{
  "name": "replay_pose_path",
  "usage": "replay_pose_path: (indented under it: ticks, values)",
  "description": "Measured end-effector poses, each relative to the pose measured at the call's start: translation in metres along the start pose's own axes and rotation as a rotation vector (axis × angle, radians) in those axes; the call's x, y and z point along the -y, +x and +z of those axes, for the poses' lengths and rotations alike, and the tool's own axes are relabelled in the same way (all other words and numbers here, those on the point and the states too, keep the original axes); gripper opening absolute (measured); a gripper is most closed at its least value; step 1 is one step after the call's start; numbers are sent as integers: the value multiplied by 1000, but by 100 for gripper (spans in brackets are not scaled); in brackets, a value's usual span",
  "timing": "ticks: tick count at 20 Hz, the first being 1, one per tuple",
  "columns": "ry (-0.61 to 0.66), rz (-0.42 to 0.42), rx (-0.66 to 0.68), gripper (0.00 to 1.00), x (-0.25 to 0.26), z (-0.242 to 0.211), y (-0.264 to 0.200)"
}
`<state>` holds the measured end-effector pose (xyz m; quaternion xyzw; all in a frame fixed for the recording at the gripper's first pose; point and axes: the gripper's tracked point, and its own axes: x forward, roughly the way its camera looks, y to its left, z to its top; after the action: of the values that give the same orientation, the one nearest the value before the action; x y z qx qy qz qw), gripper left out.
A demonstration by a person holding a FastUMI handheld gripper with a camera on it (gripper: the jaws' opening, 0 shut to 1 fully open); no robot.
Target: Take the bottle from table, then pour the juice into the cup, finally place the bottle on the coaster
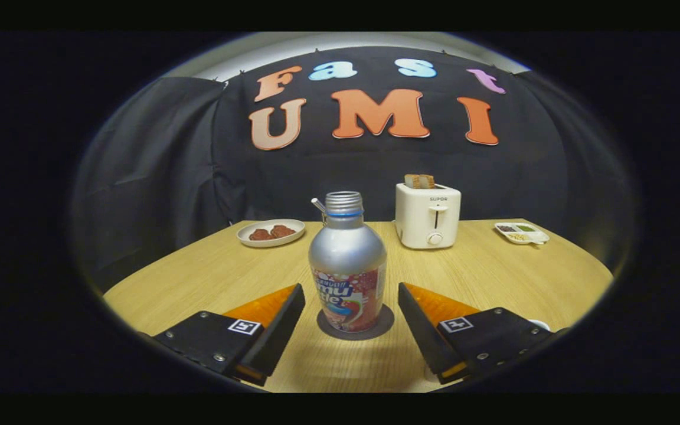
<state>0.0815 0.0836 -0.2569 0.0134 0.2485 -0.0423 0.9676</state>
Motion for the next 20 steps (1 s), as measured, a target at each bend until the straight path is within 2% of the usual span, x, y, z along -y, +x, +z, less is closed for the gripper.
replay_pose_path:
  ticks: [11,20]
  values:
    - [20,58,283,95,30,94,-129]
    - [18,78,385,96,50,123,-179]
